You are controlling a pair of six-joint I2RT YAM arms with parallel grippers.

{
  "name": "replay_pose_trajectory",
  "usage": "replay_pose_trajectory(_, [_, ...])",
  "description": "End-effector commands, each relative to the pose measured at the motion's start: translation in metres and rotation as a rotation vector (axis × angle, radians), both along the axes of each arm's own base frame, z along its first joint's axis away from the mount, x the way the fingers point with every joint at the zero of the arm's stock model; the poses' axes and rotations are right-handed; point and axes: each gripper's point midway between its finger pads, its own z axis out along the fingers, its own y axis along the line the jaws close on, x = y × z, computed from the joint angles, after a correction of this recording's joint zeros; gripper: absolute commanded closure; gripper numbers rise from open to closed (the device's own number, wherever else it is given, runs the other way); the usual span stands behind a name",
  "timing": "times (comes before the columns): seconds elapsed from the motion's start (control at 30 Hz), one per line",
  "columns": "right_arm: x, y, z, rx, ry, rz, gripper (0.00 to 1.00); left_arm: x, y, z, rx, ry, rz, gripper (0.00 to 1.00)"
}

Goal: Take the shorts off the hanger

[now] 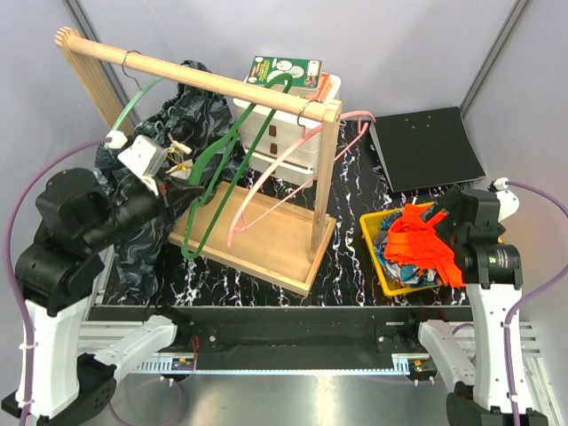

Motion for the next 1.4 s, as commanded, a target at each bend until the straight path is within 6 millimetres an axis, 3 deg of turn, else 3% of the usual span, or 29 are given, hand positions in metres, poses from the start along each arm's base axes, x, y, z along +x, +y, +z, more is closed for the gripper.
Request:
replay_pose_trajectory(0.0, [0.004, 0.005, 0.018, -0.008, -0.064, 0.05, 0.0, 0.017, -0.013, 0.028, 0.009, -0.079, -0.055, 1.0])
replay_pose_trajectory(0.23, [0.001, 0.005, 0.025, -0.021, -0.082, 0.06, 0.0, 0.036, -0.027, 0.047, -0.012, -0.075, -0.079, 1.0])
replay_pose_trajectory(0.37, [0.0, 0.005, 0.027, -0.021, -0.09, 0.062, 0.0, 0.057, -0.033, 0.04, -0.007, -0.028, -0.058, 1.0])
replay_pose_trajectory(0.63, [-0.004, 0.005, 0.027, -0.024, -0.096, 0.063, 0.0, 0.082, -0.039, 0.053, -0.055, -0.015, -0.008, 1.0])
replay_pose_trajectory(0.9, [-0.006, 0.005, 0.028, -0.025, -0.105, 0.065, 0.0, 0.111, -0.044, 0.043, -0.06, 0.047, 0.052, 1.0])
replay_pose_trajectory(1.37, [-0.004, 0.007, 0.024, -0.016, -0.099, 0.074, 0.0, 0.128, -0.062, 0.042, -0.117, 0.086, 0.08, 1.0])
